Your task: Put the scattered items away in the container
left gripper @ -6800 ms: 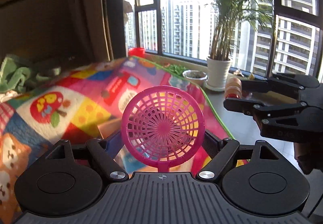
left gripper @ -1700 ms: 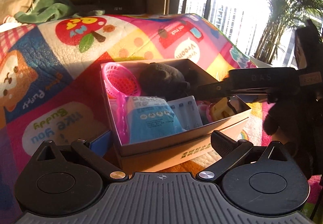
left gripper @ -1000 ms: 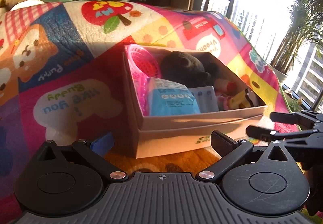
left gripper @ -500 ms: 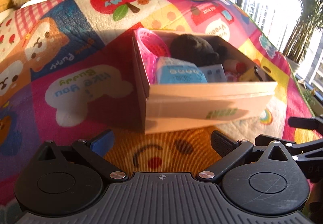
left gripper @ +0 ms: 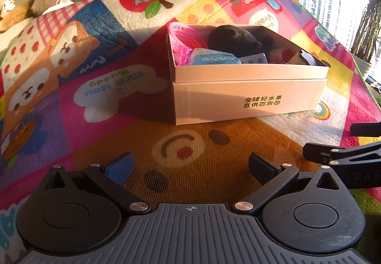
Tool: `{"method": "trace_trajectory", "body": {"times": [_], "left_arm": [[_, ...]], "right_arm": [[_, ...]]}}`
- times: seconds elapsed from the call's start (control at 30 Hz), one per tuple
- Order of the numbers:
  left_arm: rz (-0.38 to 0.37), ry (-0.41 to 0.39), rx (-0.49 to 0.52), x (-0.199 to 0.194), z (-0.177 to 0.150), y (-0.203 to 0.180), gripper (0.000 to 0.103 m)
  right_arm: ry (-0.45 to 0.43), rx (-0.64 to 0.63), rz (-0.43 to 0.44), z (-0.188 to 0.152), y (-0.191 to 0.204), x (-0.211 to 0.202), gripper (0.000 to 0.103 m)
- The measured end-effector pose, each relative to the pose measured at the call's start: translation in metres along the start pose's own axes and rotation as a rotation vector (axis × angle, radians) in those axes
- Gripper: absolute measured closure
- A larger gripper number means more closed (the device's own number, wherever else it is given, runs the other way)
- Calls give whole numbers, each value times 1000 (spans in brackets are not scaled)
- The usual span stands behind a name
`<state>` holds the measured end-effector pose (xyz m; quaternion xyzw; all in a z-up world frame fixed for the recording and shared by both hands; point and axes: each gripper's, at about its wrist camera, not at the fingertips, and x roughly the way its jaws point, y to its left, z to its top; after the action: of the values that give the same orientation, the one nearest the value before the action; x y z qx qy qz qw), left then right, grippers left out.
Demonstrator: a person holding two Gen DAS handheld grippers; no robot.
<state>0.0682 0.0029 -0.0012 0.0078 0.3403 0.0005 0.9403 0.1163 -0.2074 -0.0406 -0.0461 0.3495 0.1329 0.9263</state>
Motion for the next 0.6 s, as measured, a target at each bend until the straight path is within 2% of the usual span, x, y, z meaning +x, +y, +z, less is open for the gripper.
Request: {"method": "trace_trajectory", "body": {"times": [0.13, 0.6], "left_arm": [[-1, -1, 0, 1, 0, 0, 0], [5, 0, 0, 0, -1, 0, 0]], "right_arm": [[-31, 2, -2, -1, -1, 3, 0], [-32, 0, -3, -1, -1, 3, 0]]}}
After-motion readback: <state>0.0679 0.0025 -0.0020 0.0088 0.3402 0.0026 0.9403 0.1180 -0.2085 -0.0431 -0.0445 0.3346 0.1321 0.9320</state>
